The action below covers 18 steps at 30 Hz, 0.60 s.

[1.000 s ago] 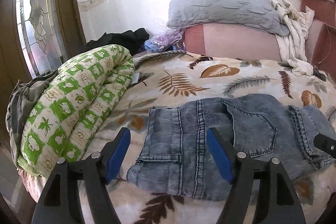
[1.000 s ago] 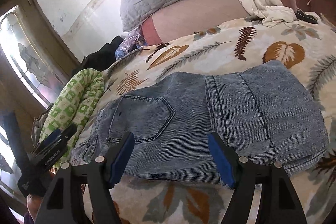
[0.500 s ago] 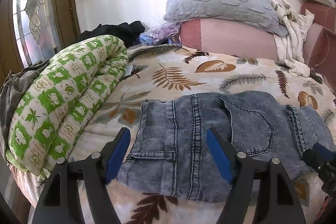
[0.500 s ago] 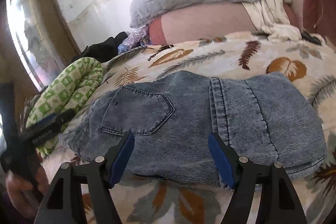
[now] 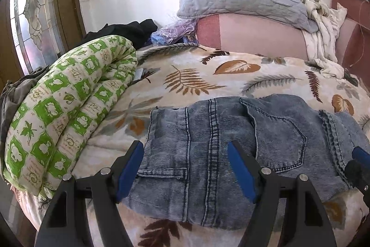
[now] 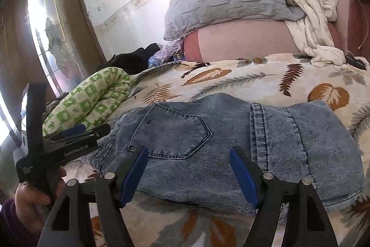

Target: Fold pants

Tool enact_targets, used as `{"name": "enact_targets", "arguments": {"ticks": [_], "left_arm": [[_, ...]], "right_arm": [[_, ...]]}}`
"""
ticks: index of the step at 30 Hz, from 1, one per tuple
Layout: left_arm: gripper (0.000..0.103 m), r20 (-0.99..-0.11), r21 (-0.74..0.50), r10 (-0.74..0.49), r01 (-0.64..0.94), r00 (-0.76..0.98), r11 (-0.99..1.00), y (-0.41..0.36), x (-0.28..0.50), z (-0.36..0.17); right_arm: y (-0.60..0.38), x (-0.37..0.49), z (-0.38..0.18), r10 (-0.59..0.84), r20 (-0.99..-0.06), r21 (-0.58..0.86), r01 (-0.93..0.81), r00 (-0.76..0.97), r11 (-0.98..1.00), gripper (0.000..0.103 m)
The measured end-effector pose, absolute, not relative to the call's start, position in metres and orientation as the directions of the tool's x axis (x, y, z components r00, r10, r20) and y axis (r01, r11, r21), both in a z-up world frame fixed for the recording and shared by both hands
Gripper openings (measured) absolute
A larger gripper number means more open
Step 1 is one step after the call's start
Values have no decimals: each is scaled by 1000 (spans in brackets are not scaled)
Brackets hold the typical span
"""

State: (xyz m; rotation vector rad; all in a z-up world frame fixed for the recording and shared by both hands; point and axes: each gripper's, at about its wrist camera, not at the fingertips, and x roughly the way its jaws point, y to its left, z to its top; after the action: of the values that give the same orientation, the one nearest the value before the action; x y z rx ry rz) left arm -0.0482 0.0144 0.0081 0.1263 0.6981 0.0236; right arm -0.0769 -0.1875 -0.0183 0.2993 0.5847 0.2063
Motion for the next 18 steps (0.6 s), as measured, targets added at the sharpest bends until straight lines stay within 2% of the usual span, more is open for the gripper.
{"name": "enact_targets", "arguments": {"ticks": [18], "left_arm": [[76, -654, 135, 66, 31, 754, 990, 9, -43, 2]], "right_arm": [[-189, -75, -16, 312, -485, 369, -132, 817, 920, 77]]}}
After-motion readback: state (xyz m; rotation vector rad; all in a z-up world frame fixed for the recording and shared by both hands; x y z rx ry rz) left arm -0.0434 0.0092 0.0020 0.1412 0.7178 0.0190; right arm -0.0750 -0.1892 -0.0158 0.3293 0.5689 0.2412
